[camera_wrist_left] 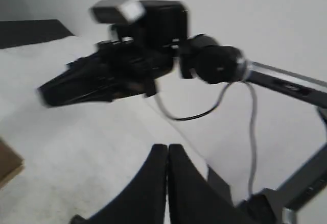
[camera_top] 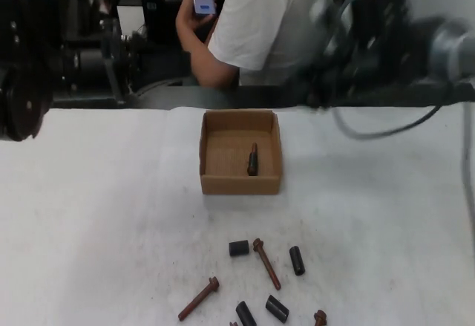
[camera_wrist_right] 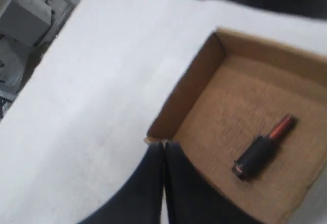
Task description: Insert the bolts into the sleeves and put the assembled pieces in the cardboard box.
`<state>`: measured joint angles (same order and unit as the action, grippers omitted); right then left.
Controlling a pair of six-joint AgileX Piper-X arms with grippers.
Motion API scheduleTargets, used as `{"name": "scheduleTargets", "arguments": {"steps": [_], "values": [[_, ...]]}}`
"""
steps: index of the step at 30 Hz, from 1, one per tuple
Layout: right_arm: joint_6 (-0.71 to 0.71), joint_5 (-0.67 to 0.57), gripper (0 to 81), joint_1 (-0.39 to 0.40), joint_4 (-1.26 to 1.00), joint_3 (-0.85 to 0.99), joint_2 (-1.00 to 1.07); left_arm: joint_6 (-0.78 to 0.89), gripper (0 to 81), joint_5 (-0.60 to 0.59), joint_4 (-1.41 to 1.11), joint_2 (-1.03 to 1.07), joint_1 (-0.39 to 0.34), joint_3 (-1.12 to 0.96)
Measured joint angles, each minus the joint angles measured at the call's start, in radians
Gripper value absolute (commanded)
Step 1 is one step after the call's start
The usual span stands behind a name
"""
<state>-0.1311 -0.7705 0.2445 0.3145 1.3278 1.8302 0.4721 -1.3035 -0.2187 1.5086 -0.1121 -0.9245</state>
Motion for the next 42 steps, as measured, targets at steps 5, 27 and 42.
{"name": "scheduleTargets", "arguments": {"steps": [5, 27, 42], "values": [[0.143, 0.085, 0.8, -0.031, 0.122, 0.008, -0.162, -0.472, 0.3, 0.431, 0.392, 0.0, -0.003, 0.0], [0.407, 0.519, 0.8, 0.076, 0.551, -0.194, -0.182, -0.888, 0.3, 0.914, 0.928, -0.014, -0.153, -0.02], [0.299, 0.412, 0.8, 0.174, 0.537, -0.205, -0.182, -0.897, 17.9, 0.823, 1.056, -0.014, -0.274, -0.034]]}}
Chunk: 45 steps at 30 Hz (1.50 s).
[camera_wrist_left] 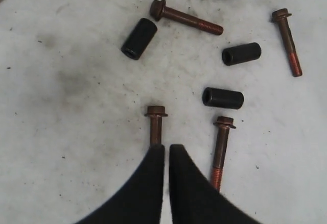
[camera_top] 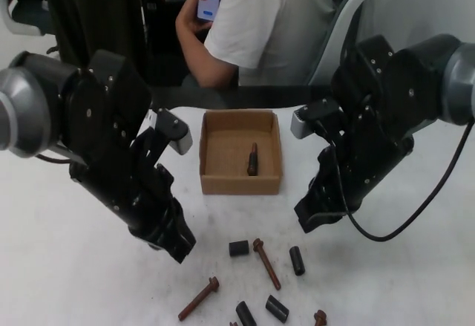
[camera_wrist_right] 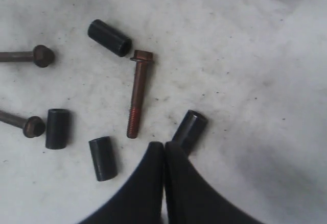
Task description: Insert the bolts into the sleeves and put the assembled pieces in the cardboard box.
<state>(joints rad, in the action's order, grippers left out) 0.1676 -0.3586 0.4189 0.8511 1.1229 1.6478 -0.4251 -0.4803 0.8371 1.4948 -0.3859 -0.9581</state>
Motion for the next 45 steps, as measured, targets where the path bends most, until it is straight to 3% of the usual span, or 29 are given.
{"name": "scheduleTargets", "arguments": {"steps": [2, 4, 12, 19, 27, 45], "values": [[-0.013, -0.04, 0.7, 0.002, 0.0, 0.0, 0.0, -0.001, 28.9, 0.0, 0.018, -0.001, 0.0, 0.0], [-0.018, -0.054, 1.8, 0.002, 0.0, 0.0, 0.0, -0.001, 34.5, 0.0, 0.032, -0.001, 0.0, 0.0], [-0.072, -0.071, 24.9, 0.002, 0.0, 0.0, 0.0, -0.027, 34.8, 0.011, 0.056, -0.001, 0.0, 0.0], [-0.082, -0.074, 25.2, 0.002, 0.0, 0.0, 0.0, -0.049, 34.8, 0.011, 0.053, 0.014, -0.008, 0.0], [-0.085, -0.074, 25.2, 0.0, 0.0, 0.0, 0.0, -0.145, 34.8, 0.08, 0.17, 0.074, -0.087, 0.0], [-0.098, -0.1, 25.2, 0.0, 0.0, 0.0, 0.0, -0.091, 34.8, 0.126, 0.02, 0.104, -0.092, 0.0]]}}
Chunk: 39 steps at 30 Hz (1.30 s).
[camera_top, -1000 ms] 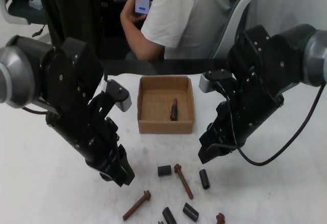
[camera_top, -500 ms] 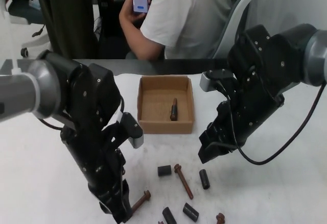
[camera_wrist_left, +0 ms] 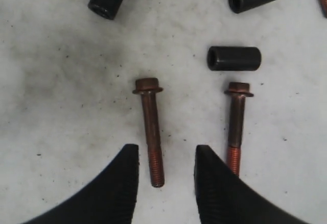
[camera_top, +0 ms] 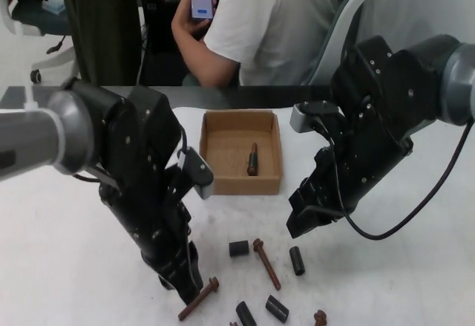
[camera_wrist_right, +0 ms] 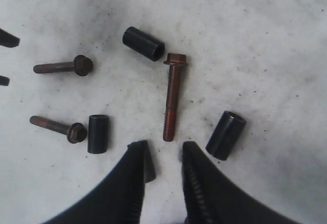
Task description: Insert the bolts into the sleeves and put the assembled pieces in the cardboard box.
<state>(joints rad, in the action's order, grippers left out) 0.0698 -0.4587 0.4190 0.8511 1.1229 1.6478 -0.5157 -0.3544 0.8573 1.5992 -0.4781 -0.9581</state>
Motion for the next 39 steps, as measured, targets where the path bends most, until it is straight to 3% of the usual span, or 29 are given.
{"name": "scheduleTargets", "arguments": {"steps": [7, 20, 28, 39], "values": [[-0.007, -0.009, 25.2, 0.0, 0.0, 0.0, 0.0, -0.016, 34.8, 0.062, 0.029, 0.089, -0.004, 0.0], [-0.009, -0.01, 25.2, 0.0, 0.0, 0.0, 0.0, -0.021, 34.8, 0.121, 0.0, 0.085, -0.157, -0.003], [-0.009, -0.015, 25.2, 0.0, 0.0, 0.0, 0.0, 0.003, 34.8, 0.224, -0.062, 0.085, -0.151, -0.003], [-0.009, -0.038, 25.2, 0.0, 0.0, 0.0, 0.0, 0.018, 34.8, 0.247, -0.103, 0.085, -0.146, -0.003]]}}
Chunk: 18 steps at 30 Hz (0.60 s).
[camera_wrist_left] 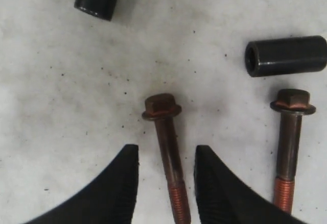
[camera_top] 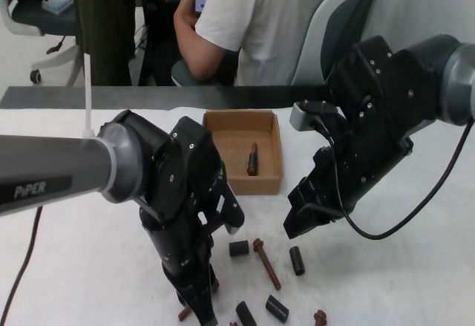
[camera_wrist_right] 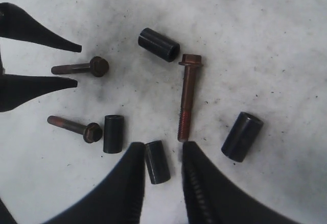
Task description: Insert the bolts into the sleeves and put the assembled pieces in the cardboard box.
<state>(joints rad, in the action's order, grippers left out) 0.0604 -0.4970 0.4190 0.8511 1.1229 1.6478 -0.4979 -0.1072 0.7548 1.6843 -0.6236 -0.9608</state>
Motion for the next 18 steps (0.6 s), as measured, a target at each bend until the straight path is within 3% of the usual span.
{"name": "scheduleTargets", "arguments": {"steps": [18], "values": [[-0.009, 0.001, 25.2, 0.0, 0.0, 0.0, 0.0, 0.004, 34.8, -0.021, -0.009, 0.057, 0.0, -0.003]]}}
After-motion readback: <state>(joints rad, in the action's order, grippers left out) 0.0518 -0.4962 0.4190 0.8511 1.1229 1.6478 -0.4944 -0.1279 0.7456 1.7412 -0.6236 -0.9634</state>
